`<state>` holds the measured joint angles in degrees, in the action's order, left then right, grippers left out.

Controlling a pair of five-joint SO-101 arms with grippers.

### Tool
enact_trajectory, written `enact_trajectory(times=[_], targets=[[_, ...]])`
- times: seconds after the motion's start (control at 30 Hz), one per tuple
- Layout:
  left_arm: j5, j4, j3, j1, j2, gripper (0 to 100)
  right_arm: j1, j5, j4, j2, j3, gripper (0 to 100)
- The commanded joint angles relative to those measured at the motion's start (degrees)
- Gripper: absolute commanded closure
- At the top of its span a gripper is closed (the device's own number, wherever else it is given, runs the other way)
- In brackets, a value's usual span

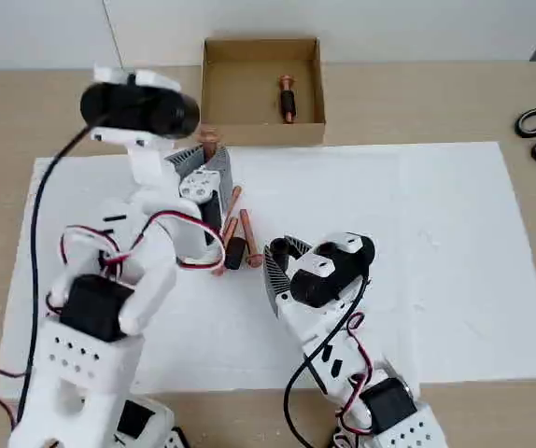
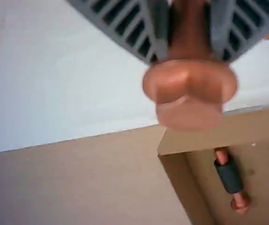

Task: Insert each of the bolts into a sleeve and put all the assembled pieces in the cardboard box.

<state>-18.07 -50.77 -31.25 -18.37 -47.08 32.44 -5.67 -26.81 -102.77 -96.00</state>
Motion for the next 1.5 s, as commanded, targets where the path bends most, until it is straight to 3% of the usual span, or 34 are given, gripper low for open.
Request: enact_trajectory(times=[0.0, 0.23, 0.63, 1.13, 1.47], targets=[[-0.09, 8.70, -8.22, -1.49, -5.10, 99, 0.13, -0.18, 0.31, -0.75, -0.44, 99.5], [-0.35, 10.90, -17.54, -1.85, -9.76, 99, 0.31, -0.44, 0.31, -0.75, -0.44, 99.5], [-0.44, 11.43, -18.07, -9.23, -14.24, 99, 1.54, -0.62, -1.27, -0.75, -0.44, 99.5], [-0.35, 34.90, -39.78, -10.46, -26.11, 99, 2.07, -0.62, -1.27, -0.75, -0.44, 99.5], [-0.44, 36.22, -41.36, -10.64, -26.11, 99, 2.07, -0.62, -1.27, -0.75, -0.44, 99.5]])
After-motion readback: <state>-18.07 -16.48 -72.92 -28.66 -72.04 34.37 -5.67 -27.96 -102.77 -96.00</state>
